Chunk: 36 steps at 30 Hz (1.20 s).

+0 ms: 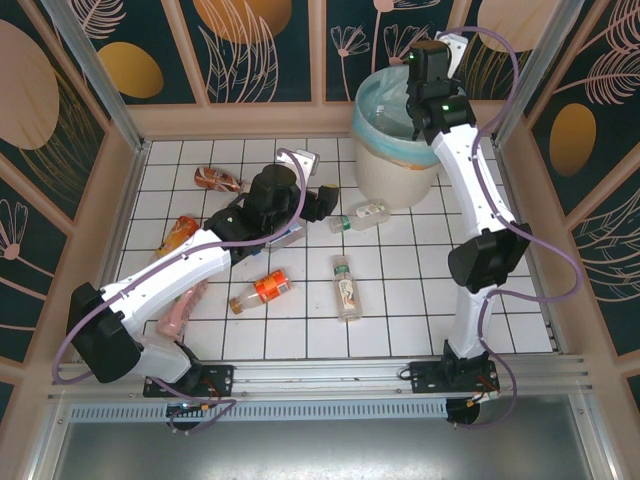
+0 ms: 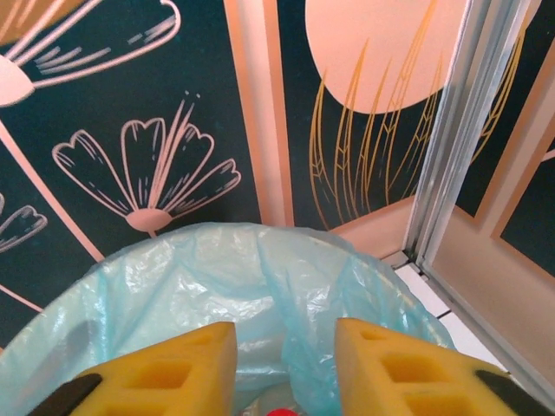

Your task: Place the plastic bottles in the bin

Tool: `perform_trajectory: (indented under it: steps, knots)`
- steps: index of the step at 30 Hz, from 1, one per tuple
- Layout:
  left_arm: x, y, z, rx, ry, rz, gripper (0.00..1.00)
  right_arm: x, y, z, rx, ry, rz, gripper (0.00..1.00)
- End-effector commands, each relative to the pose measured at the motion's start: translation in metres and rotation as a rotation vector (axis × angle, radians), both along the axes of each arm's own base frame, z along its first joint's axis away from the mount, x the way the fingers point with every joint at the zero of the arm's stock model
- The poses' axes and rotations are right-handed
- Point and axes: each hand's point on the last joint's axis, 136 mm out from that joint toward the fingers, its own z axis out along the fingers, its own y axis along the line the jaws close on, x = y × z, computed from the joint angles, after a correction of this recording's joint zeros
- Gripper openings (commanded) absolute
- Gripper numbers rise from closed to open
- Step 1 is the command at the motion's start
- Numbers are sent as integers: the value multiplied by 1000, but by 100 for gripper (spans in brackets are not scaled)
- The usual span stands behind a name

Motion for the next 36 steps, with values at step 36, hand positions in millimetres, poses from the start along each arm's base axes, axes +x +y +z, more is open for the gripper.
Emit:
perform_trajectory:
  steps: [36]
  knots:
    - [-87,158,-53,-117,238,492,81,-231,250,-81,-2,-121,1239,47]
